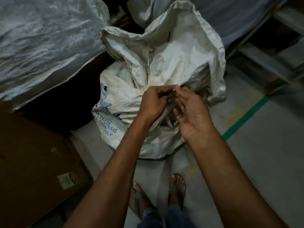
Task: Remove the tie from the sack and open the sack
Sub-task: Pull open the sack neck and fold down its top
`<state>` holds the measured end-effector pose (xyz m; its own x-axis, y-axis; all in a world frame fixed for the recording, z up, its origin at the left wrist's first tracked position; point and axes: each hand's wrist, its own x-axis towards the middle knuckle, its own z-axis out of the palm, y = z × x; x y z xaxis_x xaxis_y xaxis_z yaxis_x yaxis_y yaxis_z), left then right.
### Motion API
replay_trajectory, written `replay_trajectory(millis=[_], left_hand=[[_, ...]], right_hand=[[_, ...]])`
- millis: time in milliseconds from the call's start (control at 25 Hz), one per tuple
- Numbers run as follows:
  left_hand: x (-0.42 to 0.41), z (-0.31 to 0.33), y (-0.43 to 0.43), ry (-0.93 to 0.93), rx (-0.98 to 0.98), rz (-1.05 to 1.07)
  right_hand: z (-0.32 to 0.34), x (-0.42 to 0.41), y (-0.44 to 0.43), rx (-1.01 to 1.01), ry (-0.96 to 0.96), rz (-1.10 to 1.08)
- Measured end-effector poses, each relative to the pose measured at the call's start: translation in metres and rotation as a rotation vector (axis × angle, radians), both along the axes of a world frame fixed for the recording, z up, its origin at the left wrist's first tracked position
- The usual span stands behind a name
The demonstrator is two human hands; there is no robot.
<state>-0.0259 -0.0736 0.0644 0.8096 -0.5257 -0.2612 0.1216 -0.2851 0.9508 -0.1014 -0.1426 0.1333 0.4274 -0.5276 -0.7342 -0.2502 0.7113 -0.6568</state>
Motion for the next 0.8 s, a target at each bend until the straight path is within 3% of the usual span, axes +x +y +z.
replay_trajectory(millis=[120,280,520,640,720,800], left_hand=[[-0.007,0.004,0.012,-0.042,0.007,-0.099],[-0.011,0.026,0.029,0.07,-0.037,-0.117],[0.012,0.115,0.025,0.492,-0.13,0.186],[0.023,0.156,0.02,0.495,-0.171,0.29],[0.028,0.172,0.017,0.421,-0.147,0.372],[0.028,0.178,0.017,0.367,-0.126,0.403]], right_hand=[[-0.001,0.01,-0.012,-0.057,0.122,-0.049],[0.01,0.011,-0.021,-0.216,0.151,-0.214],[0.033,-0.016,0.012,-0.66,0.062,0.071],[0.042,-0.023,0.021,-0.854,0.089,0.182],[0.055,-0.019,0.021,-0.652,0.141,0.227],[0.081,-0.015,0.014,-0.222,0.088,0.226]])
